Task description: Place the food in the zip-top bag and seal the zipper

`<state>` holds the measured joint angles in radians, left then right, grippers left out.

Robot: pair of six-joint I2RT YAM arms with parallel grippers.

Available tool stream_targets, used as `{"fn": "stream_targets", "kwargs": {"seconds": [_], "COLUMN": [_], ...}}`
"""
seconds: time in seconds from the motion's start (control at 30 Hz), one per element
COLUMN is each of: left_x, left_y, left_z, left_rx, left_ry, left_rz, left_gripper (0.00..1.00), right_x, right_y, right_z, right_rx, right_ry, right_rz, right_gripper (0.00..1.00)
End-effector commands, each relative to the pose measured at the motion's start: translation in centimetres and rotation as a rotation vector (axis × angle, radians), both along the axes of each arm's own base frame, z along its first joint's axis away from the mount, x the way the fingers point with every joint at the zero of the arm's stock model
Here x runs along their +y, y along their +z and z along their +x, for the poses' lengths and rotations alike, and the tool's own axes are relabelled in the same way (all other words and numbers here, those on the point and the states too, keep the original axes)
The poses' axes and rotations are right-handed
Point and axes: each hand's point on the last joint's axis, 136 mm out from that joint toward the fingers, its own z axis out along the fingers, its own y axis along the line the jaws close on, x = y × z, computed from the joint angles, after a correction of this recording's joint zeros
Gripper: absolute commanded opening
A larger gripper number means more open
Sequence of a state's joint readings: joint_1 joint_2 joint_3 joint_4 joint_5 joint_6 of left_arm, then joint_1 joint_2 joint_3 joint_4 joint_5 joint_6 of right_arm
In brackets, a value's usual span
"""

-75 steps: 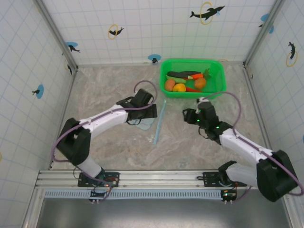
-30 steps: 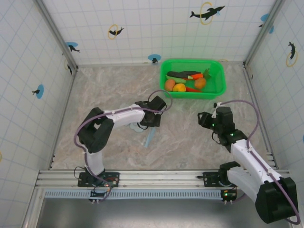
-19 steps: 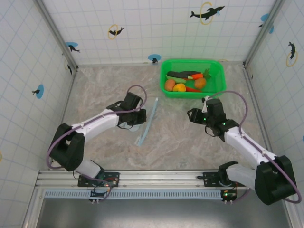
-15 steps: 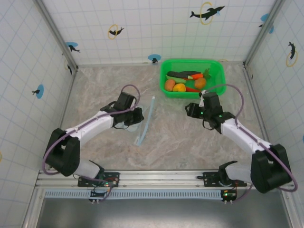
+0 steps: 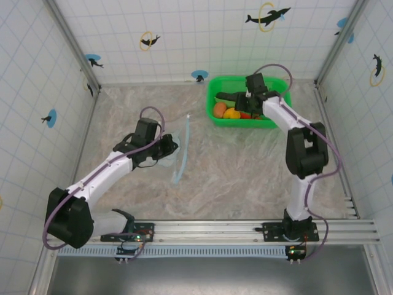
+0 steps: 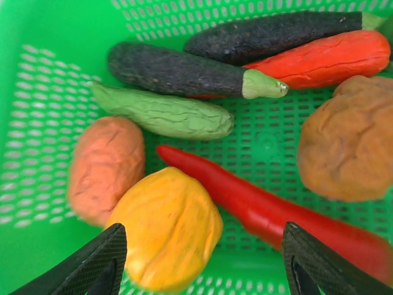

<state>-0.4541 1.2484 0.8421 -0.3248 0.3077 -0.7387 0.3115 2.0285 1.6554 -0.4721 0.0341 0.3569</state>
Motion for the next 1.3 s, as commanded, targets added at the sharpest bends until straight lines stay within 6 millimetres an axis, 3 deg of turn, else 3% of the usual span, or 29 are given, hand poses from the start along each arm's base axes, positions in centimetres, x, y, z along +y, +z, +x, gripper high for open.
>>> {"fn": "stream_targets", "kwargs": {"seconds": [0.0,0.1,0.23,0.4,0.67,0.87,1.07,1.17,1.27], "left_x": [1.0,1.5,1.8,1.9,2.6,2.9,2.5,1.7,1.0], "left_y": [1.0,1.8,2.2,2.3,2.9,3.3,3.2,3.1,2.6], "left_z": [0.2,0.3,0.4,0.4,0.9,0.5,-0.7,-1.4,-2.0], "left_rx": [-0.038,-0.066,-0.087,-0.098,-0.128,-0.124,-0.099,-0.077,-0.041], "left_ry": [0.035,0.048,0.054,0.057,0.101,0.123,0.105,0.083,0.064], "left_rz": [0.018,0.027,0.039,0.037,0.057,0.042,-0.013,-0.068,-0.122], "left_gripper": [0.0,0.0,0.0,0.0,0.0,0.0,0.0,0.0,0.0], "right_x": [-0.2,-0.1,-0.3,-0.1,2.2,4.1,3.1,2.6,3.3], "right_y": [-2.5,-3.5,-4.4,-4.7,-5.6,-4.6,-5.4,-5.2,-2.9], "right_z": [-2.2,-2.9,-4.6,-7.8,-16.1,-22.6,-28.1,-29.1,-28.0], "right_rx": [0.168,0.207,0.268,0.31,0.314,0.272,0.3,0.291,0.203], "right_ry": [0.052,0.076,0.103,0.101,0.195,0.25,0.328,0.356,0.373], "right_rz": [-0.095,-0.116,-0.157,-0.126,-0.086,-0.052,-0.034,-0.072,-0.065], "right_gripper": [0.69,0.68,0.59,0.51,0.51,0.51,0.53,0.54,0.58]}}
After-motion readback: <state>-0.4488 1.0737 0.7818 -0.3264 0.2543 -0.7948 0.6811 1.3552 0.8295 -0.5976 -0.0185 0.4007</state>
